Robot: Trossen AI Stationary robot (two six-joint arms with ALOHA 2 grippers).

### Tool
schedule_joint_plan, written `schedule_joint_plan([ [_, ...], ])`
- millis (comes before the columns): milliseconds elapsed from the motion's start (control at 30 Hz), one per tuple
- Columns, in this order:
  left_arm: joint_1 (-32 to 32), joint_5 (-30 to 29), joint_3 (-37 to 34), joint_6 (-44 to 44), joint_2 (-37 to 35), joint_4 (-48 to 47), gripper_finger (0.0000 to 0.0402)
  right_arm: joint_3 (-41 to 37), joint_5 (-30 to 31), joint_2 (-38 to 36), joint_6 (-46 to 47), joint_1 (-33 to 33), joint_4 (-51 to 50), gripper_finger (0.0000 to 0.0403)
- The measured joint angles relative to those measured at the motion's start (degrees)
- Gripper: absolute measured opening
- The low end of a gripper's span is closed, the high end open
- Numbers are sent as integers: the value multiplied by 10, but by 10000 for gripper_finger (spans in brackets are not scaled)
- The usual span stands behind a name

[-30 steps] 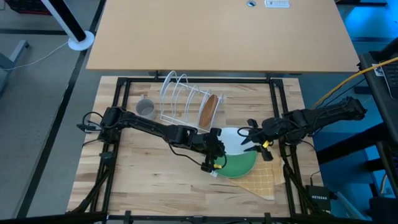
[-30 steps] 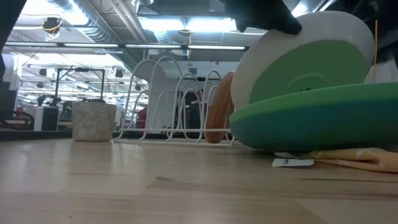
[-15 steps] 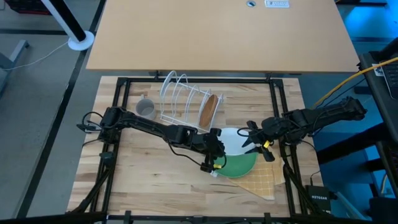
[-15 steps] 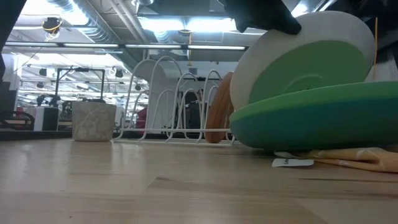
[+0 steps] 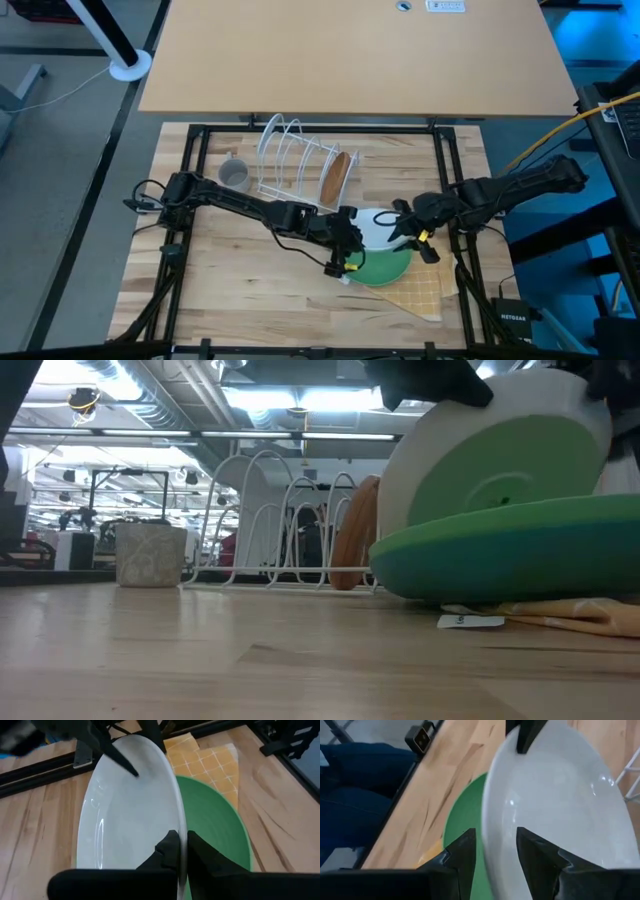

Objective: Sort dishes
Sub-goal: Put the white plate from the top of green plate onto the white dish rack

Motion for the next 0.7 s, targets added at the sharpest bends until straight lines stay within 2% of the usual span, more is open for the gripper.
schedule_joint_plan([
  [467, 11, 9, 0, -29, 0, -2, 5, 1, 4, 96, -2, 0, 13, 142],
  [567, 11, 8, 0, -30, 0, -5, 5, 1, 5, 98, -6, 0, 14, 124],
  [700, 10, 2, 0, -30, 0, -15, 12, 1, 10, 94, -14, 0, 21, 74],
])
